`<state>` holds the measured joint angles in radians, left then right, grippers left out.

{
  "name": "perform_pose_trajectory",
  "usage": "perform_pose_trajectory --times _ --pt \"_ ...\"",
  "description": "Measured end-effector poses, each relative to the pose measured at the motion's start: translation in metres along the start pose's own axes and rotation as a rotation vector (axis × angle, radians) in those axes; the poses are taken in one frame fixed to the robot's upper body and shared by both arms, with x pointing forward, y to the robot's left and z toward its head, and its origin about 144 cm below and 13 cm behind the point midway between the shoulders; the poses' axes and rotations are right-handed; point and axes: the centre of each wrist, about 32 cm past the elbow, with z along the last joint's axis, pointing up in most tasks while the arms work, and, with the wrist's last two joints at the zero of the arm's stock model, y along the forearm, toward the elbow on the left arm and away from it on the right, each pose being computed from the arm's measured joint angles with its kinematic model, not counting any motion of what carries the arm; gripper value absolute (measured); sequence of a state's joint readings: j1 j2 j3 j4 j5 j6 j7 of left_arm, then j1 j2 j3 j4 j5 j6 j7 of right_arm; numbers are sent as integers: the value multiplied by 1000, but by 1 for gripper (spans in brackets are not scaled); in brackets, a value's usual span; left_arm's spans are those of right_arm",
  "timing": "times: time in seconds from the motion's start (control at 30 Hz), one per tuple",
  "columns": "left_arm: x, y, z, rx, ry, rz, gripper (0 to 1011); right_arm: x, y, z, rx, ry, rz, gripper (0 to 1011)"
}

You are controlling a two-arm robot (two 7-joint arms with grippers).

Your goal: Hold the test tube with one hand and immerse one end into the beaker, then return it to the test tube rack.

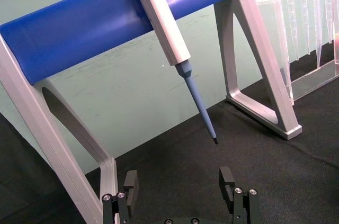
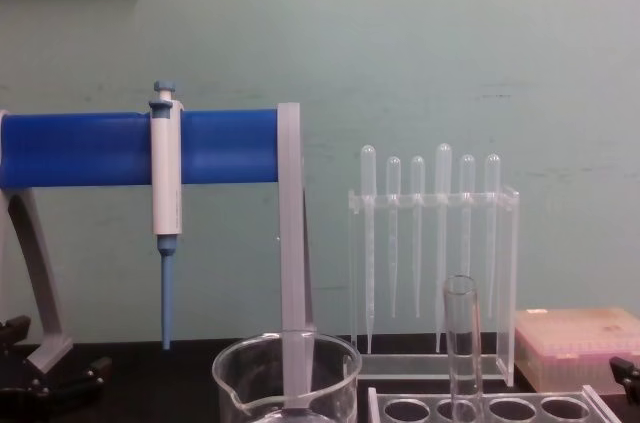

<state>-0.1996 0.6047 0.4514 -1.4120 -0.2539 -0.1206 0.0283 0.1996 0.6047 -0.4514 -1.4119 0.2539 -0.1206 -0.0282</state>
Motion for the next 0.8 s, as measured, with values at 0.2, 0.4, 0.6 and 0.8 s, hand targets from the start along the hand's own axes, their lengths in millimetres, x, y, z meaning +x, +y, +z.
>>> perform_pose_trajectory --times 0.2,0.4,0.6,0.8 --pt "0 0 0 0 0 0 1000 0 0 0 0 0 0 1003" --pt "0 0 0 0 0 0 1000 0 0 0 0 0 0 1003" --pt "0 0 0 0 0 0 1000 0 0 0 0 0 0 1003" --pt "0 0 0 0 0 0 1000 0 0 0 0 0 0 1002"
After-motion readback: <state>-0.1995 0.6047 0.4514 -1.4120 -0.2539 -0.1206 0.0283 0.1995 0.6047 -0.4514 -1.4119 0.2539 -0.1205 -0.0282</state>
